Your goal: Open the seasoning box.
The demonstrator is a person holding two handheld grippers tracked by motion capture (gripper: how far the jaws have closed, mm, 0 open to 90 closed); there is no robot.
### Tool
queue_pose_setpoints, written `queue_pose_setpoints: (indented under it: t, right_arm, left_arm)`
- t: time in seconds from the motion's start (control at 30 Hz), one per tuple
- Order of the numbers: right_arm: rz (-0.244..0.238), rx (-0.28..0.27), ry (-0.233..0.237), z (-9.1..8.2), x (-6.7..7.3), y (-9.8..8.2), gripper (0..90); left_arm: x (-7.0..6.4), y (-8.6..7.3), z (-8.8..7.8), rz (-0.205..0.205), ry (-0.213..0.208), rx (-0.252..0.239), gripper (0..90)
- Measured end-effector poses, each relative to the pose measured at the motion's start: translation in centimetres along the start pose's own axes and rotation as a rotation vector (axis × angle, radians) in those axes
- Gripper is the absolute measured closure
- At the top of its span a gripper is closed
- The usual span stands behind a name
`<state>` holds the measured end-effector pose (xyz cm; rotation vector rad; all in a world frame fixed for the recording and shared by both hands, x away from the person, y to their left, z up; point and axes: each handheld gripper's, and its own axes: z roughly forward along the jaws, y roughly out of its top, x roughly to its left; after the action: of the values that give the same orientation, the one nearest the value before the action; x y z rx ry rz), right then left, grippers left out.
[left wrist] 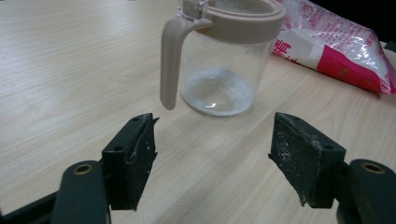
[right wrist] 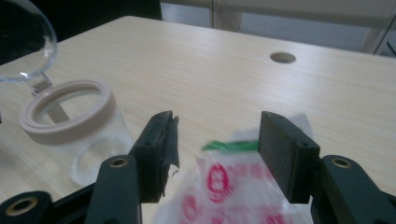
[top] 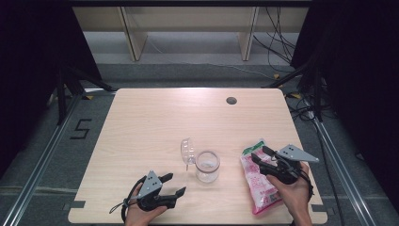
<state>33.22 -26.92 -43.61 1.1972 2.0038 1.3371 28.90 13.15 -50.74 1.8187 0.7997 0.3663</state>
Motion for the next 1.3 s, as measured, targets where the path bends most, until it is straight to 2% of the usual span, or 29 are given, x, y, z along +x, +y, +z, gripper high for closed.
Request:
queue_pose_setpoints:
  t: [0.03,0.07,0.13,0.2,0.23,0.27,0.33,0.37,0.47,0.5,0.53,0.57,0.6,0.63,0.67,0.7,0.77,0.8,0.83,0.9,0.97,1.0,1.07,1.1,1.13,1.17,1.2,1.23,1.3]
  right_arm:
    - [0.028,0.011,0.006,-0.1,-0.4,-0.3,45.1]
    - [0.009,0.034,-0.008,-0.2,-1.1,-0.5,44.4]
    - [0.050,0.045,-0.031,-0.3,-1.8,-1.1,42.3]
    - [0.055,0.056,-0.059,-0.3,-2.7,-1.6,40.4]
    - [0.094,0.060,-0.057,-0.4,-2.9,-1.7,40.4]
    - [0.070,0.055,-0.040,-0.3,-3.6,-1.9,40.4]
    - [0.115,0.067,-0.045,-0.1,-4.0,-2.2,39.7]
    - [0.088,0.072,-0.042,0.1,-4.5,-2.4,38.5]
    - [0.102,0.114,-0.056,0.5,-4.9,-2.6,36.0]
    - [0.140,0.146,-0.055,0.5,-4.7,-2.6,36.3]
    - [0.124,0.128,-0.042,0.8,-4.8,-2.7,36.4]
    - [0.140,0.145,-0.038,0.9,-4.6,-2.7,36.3]
    - [0.120,0.153,-0.043,1.1,-4.7,-2.7,36.5]
    - [0.141,0.170,-0.041,1.2,-4.5,-2.7,37.6]
    - [0.113,0.166,-0.039,1.4,-4.8,-2.8,38.6]
    - [0.115,0.189,-0.037,1.5,-4.8,-2.8,39.2]
    - [0.117,0.185,-0.010,2.0,-5.1,-3.2,45.2]
    - [0.149,0.217,-0.017,2.1,-4.9,-3.3,48.4]
    - [0.118,0.220,-0.015,2.3,-5.3,-3.5,53.5]
    - [0.176,0.209,0.025,2.3,-5.3,-3.8,65.7]
    - [0.167,0.220,0.020,2.0,-5.5,-3.9,73.3]
    - [0.145,0.195,0.033,2.0,-5.8,-3.9,77.9]
    - [0.139,0.182,0.032,1.8,-6.0,-4.0,82.4]
    - [0.168,0.189,0.030,1.6,-5.8,-4.0,85.3]
    - [0.137,0.170,0.036,1.5,-6.1,-4.1,87.3]
    - [0.149,0.176,0.025,1.3,-5.9,-4.1,88.2]
    - [0.119,0.181,0.017,1.1,-6.1,-4.1,88.7]
    - [0.149,0.188,0.005,0.8,-5.9,-4.2,89.2]
    - [0.118,0.178,0.004,0.5,-6.3,-4.4,89.6]
  left_arm:
    - [-0.1,0.0,0.0,0.004,0.001,0.005,30.3]
    - [-0.2,0.1,0.1,0.002,0.000,0.003,30.2]
    - [-0.5,0.1,0.3,0.006,-0.006,0.008,30.1]
    - [-0.6,0.1,0.4,0.020,-0.008,0.026,30.1]
    - [-0.5,0.1,0.5,0.033,-0.021,0.019,30.1]
    - [-0.7,0.0,0.6,0.015,-0.015,0.025,30.1]
    - [-0.8,0.1,0.7,0.009,-0.022,0.023,30.1]
    - [-0.9,0.1,0.6,0.015,-0.013,0.030,30.0]
    - [-1.0,0.1,0.7,0.015,-0.026,0.014,30.0]
    - [-1.0,0.1,0.7,0.014,-0.028,0.011,29.9]
    - [-1.0,0.1,0.7,0.020,-0.025,0.023,29.8]
    - [-0.9,0.1,0.7,0.030,-0.019,0.032,29.7]
    - [-1.0,0.1,0.7,0.027,-0.011,0.032,29.7]
    - [-1.1,0.1,0.7,0.019,-0.020,0.026,29.7]
    - [-1.1,0.1,0.8,0.023,-0.024,0.029,29.6]
    - [-1.2,0.1,0.8,0.020,-0.030,0.024,29.5]
    - [-1.2,0.0,0.9,0.017,-0.035,0.020,29.4]
    - [-1.3,0.0,1.0,0.014,-0.033,0.020,29.4]
    - [-1.2,0.1,0.9,0.019,-0.034,0.026,29.4]
    - [-1.3,0.1,1.0,0.014,-0.033,0.021,29.3]
    - [-1.3,0.0,1.0,0.022,-0.036,0.030,29.3]
    - [-1.4,0.1,0.9,0.022,-0.027,0.037,29.3]
    - [-1.4,0.0,1.0,0.019,-0.030,0.033,29.3]
    - [-1.4,0.0,1.0,0.013,-0.030,0.029,29.3]
    - [-1.3,0.0,0.9,0.025,-0.030,0.036,29.4]
    - [-1.3,0.0,0.9,0.018,-0.036,0.029,29.4]
    - [-1.4,-0.1,1.0,0.012,-0.024,0.016,29.4]
    - [-1.3,0.0,0.9,0.012,-0.036,0.023,29.4]
    - [-1.3,0.0,0.8,0.015,-0.034,0.018,29.4]
